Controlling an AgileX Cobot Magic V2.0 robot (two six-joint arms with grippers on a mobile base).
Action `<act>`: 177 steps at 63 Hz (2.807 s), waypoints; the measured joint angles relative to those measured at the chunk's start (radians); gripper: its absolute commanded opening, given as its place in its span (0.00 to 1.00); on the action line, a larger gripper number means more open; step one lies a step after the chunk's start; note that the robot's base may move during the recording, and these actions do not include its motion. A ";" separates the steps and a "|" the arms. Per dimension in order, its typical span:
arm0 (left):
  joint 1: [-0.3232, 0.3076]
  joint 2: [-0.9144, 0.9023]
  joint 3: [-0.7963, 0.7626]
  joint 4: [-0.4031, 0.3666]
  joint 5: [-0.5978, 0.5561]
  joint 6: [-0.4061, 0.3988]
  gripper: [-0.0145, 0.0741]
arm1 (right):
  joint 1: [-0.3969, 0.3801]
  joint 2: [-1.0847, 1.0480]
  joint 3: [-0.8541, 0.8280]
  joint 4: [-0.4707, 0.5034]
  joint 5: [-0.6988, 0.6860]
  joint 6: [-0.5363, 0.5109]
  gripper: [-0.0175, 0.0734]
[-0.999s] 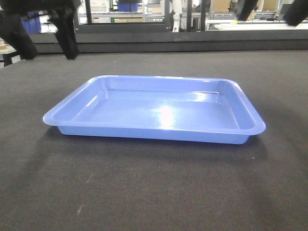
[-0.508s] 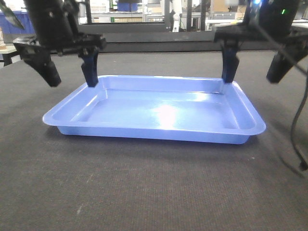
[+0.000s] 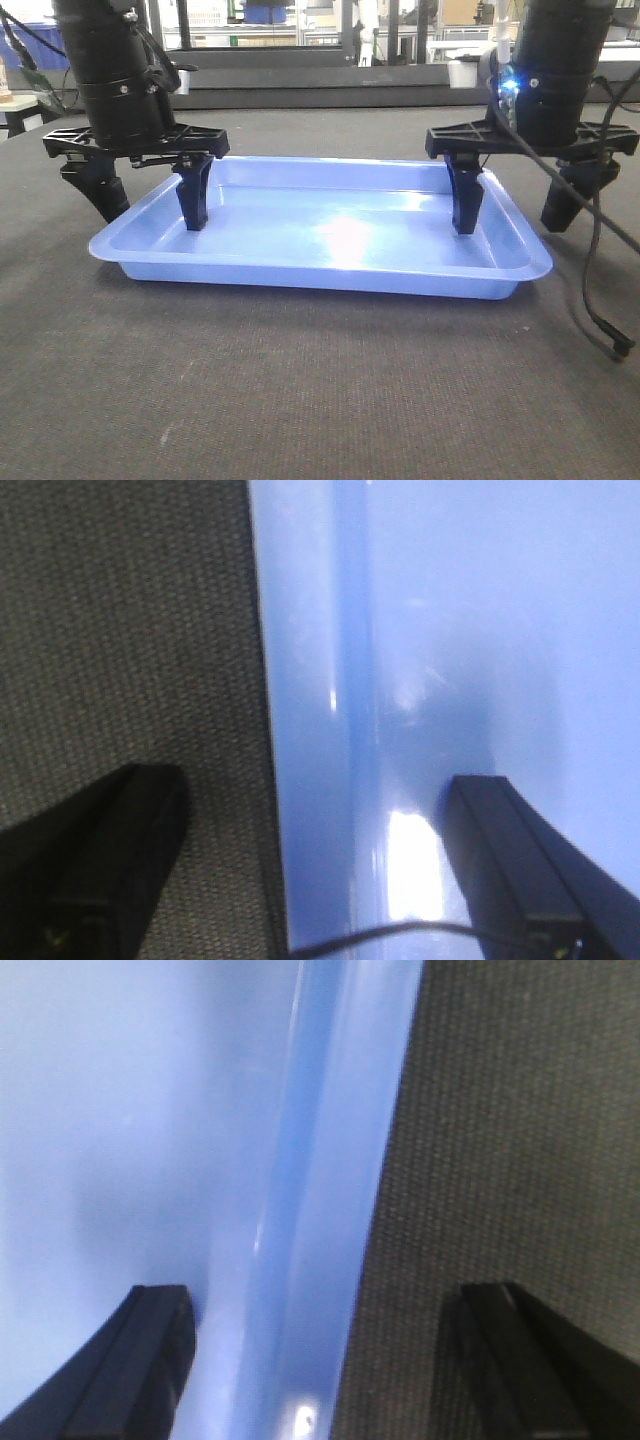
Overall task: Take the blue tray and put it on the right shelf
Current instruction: 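Lower both grippers onto the tray's side rims and close them, then lift the blue tray off the table with both grippers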
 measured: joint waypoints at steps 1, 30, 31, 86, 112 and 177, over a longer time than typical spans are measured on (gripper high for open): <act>0.000 0.000 0.000 0.000 0.000 0.000 0.65 | 0.000 0.000 0.000 0.000 -0.002 0.000 0.85; 0.000 0.000 -0.011 -0.031 0.021 -0.012 0.13 | 0.000 0.004 -0.005 0.027 -0.007 0.013 0.25; 0.000 0.000 -0.014 -0.035 0.028 -0.015 0.13 | 0.000 0.004 -0.005 0.027 -0.007 0.013 0.25; -0.006 -0.506 0.226 -0.076 0.184 -0.092 0.11 | 0.124 -0.523 0.163 -0.029 0.116 0.022 0.25; -0.114 -0.782 0.415 -0.029 0.181 -0.186 0.11 | 0.220 -0.647 0.185 -0.064 0.210 0.038 0.25; -0.159 -0.853 0.345 -0.048 0.211 -0.200 0.11 | 0.235 -0.820 0.185 -0.069 0.296 0.042 0.25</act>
